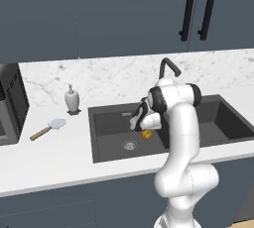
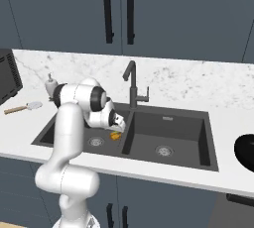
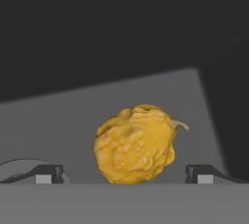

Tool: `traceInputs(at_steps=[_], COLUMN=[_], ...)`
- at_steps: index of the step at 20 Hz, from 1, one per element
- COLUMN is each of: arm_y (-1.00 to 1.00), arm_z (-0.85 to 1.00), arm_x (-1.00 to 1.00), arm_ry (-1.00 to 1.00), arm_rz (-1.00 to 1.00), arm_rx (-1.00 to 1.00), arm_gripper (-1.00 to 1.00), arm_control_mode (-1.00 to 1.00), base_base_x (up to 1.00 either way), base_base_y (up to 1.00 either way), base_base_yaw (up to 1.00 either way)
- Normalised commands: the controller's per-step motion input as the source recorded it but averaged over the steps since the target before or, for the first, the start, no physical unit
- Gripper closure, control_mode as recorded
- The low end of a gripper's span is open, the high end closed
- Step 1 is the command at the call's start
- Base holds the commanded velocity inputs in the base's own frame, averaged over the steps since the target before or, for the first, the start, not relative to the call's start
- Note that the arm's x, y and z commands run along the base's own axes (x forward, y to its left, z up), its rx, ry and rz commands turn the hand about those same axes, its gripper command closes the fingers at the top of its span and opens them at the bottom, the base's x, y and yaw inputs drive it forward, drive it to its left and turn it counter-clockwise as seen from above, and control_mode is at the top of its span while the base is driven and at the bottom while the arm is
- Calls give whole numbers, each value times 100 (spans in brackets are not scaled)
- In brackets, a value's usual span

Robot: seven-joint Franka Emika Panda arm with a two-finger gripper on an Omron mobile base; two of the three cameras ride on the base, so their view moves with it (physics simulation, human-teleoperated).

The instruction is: Pick the squash from the sink and place it in the bowl. Then pick the bowl and place it in the microwave. Then close the microwave door and press the start button.

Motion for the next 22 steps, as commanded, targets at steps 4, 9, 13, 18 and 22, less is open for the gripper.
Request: traceInputs(at_steps=[4,9,13,18,22], arm_y=[0,0,-4,-22,-17], arm_z=[-23,-28,-32,-32,-26], arm_x=[32,4,0,-28,-52], arm_ry=[0,0,0,2,4], arm_rz=[0,0,-2,-6,-9], arm_rx=[0,0,0,0,0], arm_gripper=[-100,-100,-100,-100,-100], arm_control_mode=[-100,-100,-100,-100,-100], base_base_x=[0,0,0,0,0], base_base_y=[0,0,0,0,0], base_base_yaw=[0,0,0,0,0])
